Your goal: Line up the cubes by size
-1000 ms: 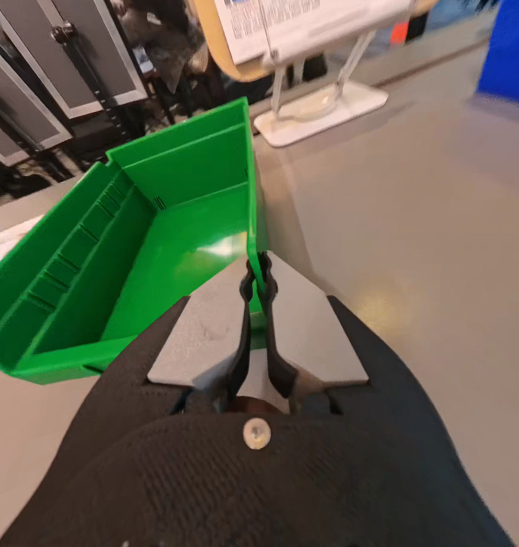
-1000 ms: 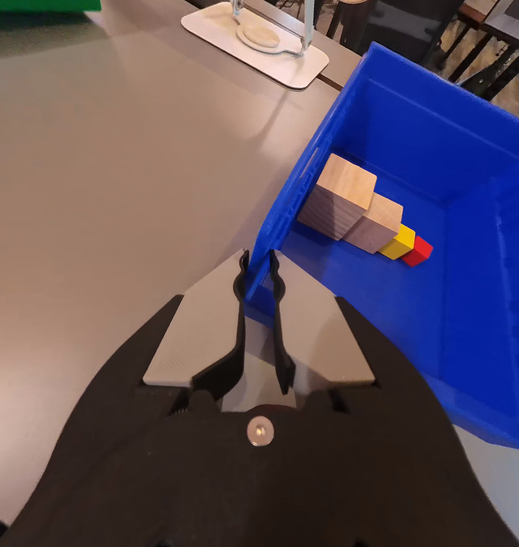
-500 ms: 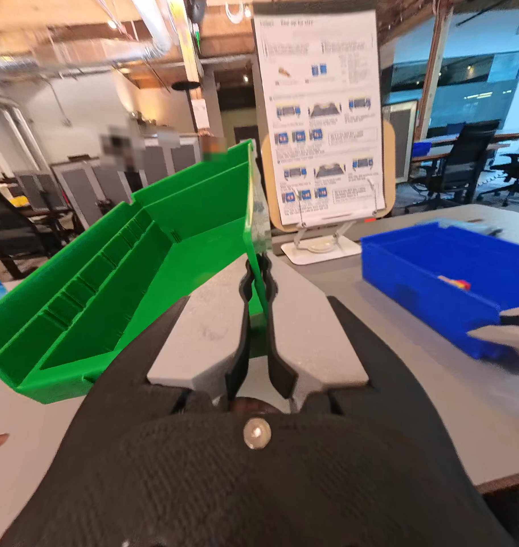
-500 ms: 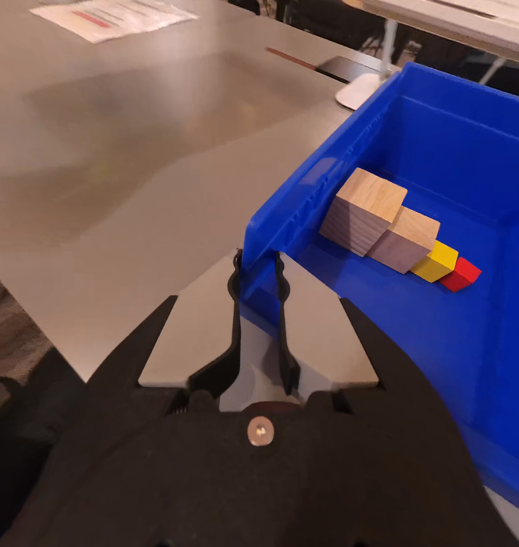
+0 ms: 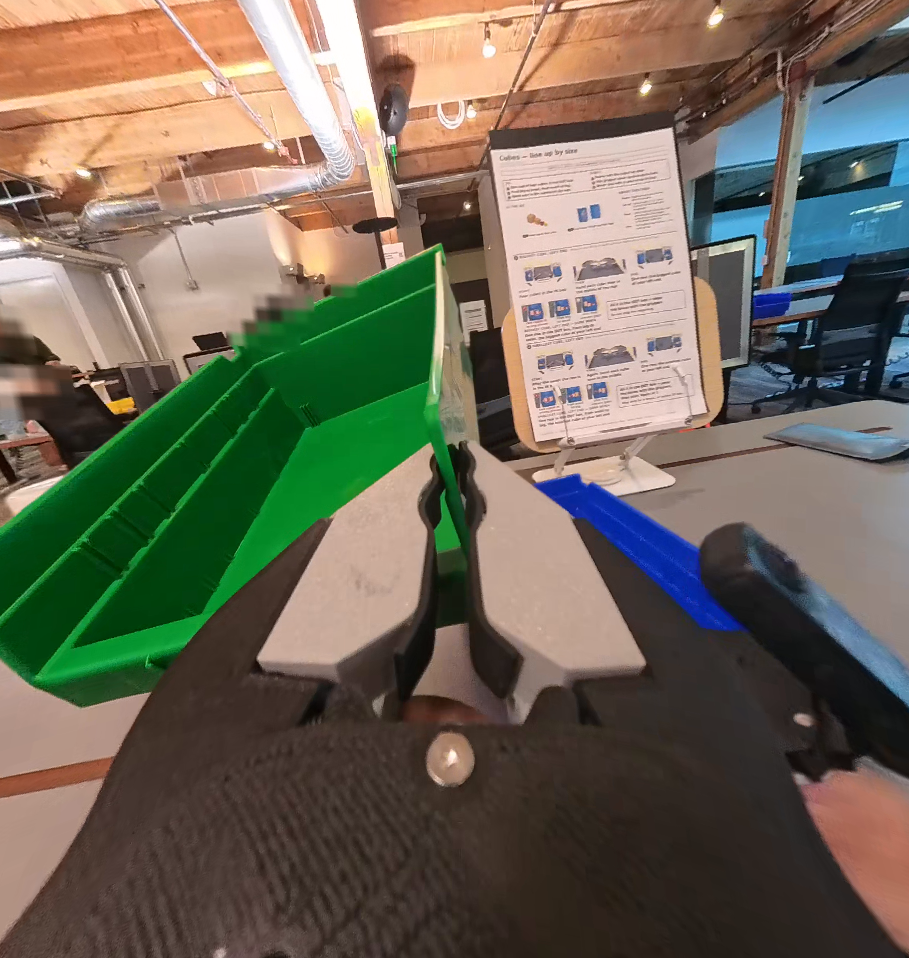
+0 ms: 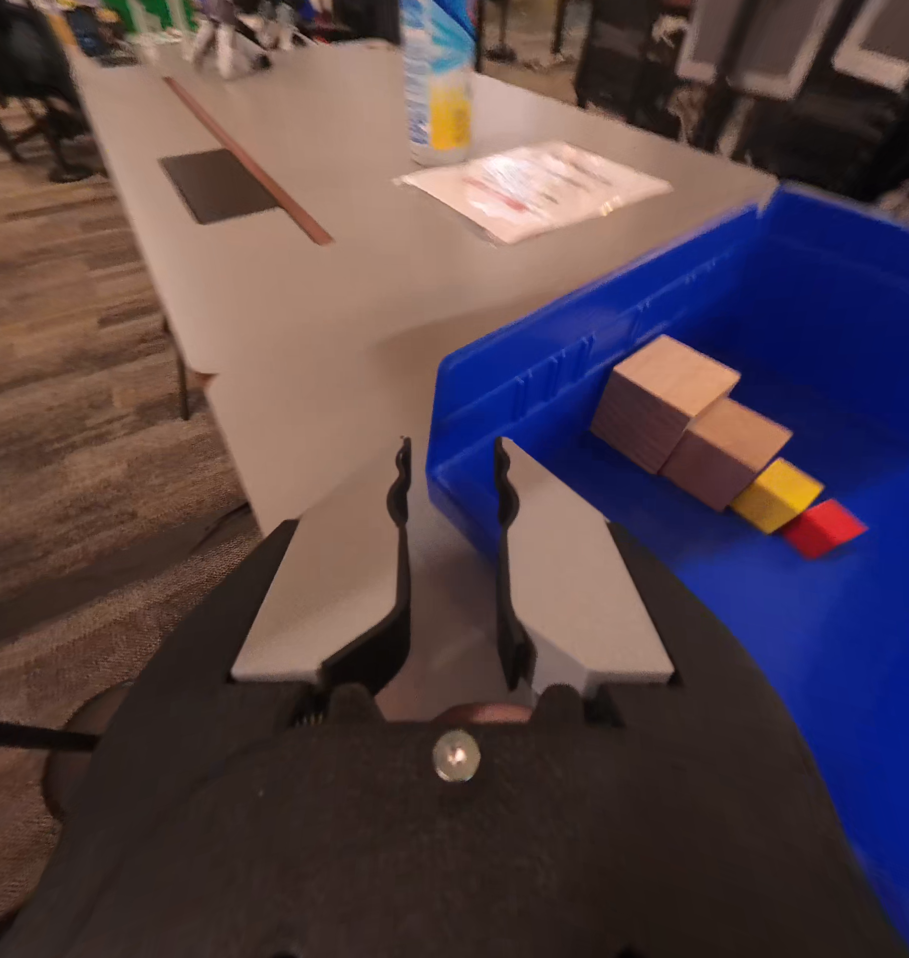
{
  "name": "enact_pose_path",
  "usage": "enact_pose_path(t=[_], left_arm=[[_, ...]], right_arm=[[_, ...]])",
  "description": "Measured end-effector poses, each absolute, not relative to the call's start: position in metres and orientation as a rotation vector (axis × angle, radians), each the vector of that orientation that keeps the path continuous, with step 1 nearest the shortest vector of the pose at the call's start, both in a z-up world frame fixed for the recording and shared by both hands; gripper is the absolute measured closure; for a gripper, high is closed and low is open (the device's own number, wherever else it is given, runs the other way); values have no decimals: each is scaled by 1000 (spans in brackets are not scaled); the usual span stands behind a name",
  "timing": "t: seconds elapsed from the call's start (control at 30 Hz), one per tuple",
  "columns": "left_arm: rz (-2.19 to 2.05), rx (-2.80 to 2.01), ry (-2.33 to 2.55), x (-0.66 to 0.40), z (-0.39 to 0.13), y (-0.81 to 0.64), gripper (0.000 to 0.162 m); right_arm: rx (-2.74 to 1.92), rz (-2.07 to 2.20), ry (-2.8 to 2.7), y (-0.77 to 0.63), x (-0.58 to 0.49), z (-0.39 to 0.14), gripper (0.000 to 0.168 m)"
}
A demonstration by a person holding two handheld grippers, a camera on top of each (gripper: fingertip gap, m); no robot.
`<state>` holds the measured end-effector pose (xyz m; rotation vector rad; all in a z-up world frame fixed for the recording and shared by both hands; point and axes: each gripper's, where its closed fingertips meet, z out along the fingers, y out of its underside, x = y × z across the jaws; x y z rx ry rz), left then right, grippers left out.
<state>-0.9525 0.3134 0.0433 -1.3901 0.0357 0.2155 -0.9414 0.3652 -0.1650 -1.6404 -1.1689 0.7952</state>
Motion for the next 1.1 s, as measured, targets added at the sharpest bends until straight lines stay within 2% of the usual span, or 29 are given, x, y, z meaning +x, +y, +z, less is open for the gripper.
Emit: enact_pose_path(t=[0.17, 0.33, 0.5, 0.63, 0.87, 1.0, 1.1], left_arm=[[286, -1442, 80, -948, 30, 316, 162], [254, -1400, 167, -901, 38, 328, 162], [140, -1363, 344, -804, 46, 347, 162], [-44, -1351, 481, -704, 31, 368, 161], [-262, -1473, 654, -548, -58, 427, 161], [-342, -1597, 702, -490, -120, 454, 161], [-370, -1612, 671, -460, -145, 470, 161]], right_arm=[[-1373, 961, -1329, 336, -880, -116, 145], [-1416, 933, -1239, 393, -769, -92, 140], [-1512, 745, -1063, 462, -636, -74, 137], [-1564, 621, -920, 497, -534, -67, 142], [-1698, 551, -771, 503, -421, -84, 141], [-1741, 551, -764, 499, -399, -100, 142], [-1763, 522, -761, 504, -392, -110, 141]])
